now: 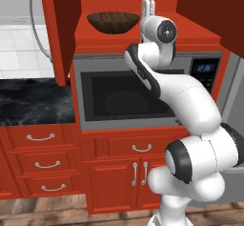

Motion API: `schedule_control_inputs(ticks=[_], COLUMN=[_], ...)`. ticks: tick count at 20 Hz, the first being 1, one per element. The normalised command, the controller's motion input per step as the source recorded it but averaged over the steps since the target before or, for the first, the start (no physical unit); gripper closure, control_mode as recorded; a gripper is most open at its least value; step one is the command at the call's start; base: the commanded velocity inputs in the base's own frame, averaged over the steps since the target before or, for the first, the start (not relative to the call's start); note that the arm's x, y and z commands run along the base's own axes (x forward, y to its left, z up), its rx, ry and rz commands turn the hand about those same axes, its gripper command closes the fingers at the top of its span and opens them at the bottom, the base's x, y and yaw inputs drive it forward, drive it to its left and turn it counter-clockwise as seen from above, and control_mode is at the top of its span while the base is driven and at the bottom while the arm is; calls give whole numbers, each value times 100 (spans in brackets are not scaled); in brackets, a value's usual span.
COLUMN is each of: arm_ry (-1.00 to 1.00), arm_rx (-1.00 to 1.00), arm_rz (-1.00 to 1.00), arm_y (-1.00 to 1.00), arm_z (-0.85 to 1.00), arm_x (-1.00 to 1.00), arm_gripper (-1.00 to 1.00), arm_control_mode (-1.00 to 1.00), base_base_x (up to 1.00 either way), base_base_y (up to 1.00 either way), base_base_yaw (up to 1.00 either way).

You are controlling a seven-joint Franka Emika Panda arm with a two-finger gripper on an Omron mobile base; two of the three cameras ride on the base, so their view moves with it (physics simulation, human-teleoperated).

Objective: Open the cabinet. Pick the bowls from the counter and place them in the cabinet. Then close the cabinet.

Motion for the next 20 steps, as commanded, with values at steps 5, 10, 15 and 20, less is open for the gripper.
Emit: schedule_control_inputs(ticks=[5, 10, 15, 20], arm_ry=[5, 10, 7, 0], arm_rx=[0, 0, 0, 0], arm_rz=[0, 0, 0, 0], arm_y=[-7, -17, -29, -22], arm_z=[64, 42, 3, -19], arm_x=[-62, -74, -79, -85], arm_gripper=[-100, -100, -100, -100], arm_control_mode=[-100, -100, -100, -100], base_base_x=[0, 0, 0, 0], base_base_y=[0, 0, 0, 0], base_base_yaw=[0, 0, 0, 0])
